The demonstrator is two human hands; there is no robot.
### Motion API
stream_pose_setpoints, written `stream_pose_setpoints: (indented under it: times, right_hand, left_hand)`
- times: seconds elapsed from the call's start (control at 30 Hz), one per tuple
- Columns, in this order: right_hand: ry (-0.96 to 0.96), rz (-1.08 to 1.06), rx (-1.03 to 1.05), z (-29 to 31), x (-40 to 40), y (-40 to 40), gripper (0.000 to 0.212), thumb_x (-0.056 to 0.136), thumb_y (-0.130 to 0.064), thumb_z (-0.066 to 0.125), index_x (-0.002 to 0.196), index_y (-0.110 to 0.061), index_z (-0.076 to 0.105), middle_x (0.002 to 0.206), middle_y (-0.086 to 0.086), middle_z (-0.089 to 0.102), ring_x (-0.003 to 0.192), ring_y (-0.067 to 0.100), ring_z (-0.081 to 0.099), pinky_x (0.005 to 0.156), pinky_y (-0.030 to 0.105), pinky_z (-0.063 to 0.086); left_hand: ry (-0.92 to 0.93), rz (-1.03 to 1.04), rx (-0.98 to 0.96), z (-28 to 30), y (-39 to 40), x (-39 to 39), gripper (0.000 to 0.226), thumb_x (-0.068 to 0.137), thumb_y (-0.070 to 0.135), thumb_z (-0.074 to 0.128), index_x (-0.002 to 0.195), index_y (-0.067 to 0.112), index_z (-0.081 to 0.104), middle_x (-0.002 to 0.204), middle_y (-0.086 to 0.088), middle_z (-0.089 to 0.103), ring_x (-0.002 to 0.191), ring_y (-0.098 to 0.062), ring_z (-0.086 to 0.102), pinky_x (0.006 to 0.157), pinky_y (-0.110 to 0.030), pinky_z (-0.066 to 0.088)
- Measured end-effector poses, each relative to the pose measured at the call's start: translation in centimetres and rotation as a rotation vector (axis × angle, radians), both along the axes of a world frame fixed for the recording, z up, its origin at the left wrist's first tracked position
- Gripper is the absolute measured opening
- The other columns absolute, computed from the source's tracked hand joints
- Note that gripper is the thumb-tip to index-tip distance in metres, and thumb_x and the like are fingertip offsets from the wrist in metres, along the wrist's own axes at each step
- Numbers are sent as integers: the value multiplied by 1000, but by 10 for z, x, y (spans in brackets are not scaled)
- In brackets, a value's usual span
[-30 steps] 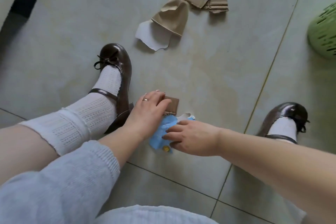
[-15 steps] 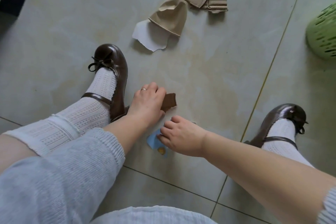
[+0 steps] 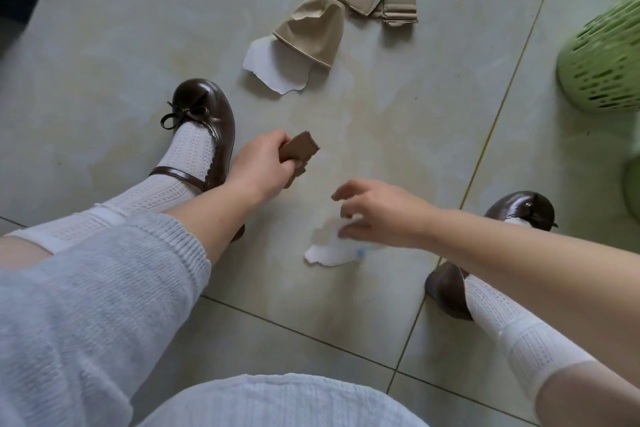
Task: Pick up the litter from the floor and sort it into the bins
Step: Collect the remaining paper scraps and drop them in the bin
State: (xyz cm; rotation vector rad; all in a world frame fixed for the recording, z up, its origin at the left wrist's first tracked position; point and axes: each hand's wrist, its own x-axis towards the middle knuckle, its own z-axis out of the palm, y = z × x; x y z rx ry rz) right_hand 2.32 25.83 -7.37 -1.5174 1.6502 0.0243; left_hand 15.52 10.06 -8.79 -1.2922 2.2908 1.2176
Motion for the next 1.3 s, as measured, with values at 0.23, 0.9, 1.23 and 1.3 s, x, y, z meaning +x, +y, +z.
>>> stream_pose_setpoints:
  times: [0.23,0.9,1.23,1.3]
  right_hand:
    - [256,304,15,-25,34,21,25,87,-22,56,111,-15,55,134,9,35,117,28,37,61,31,39]
    - [139,-50,328,7,-52,-63,27,82,-27,64,104,-11,67,105,11,66,83,25,53,64,24,34]
    - [74,570,80,-23,8,31,31,97,-20,35,105,-8,63,135,11,38,97,29,40,71,41,43]
    - [64,613,48,-28,10,36,35,97,-18,25,105,-4,57,126,15,42,90,31,42,63,41,39]
  left_hand:
    - [-33,-7,15,-7,11,3,8,83,19,60,84,22,53,94,-4,68,89,-27,59,69,-31,42]
    - [-2,102,-164,17,-110,-67,8,82,23,60,85,20,53,84,-4,58,79,-26,50,65,-28,32]
    - [-32,28,-208,-12,-99,-57,5,77,21,61,78,17,60,93,-15,64,85,-35,57,68,-33,43]
    - [-25,25,-216,-16,-99,-55,6,77,24,61,76,19,58,93,-17,64,86,-37,57,71,-36,46]
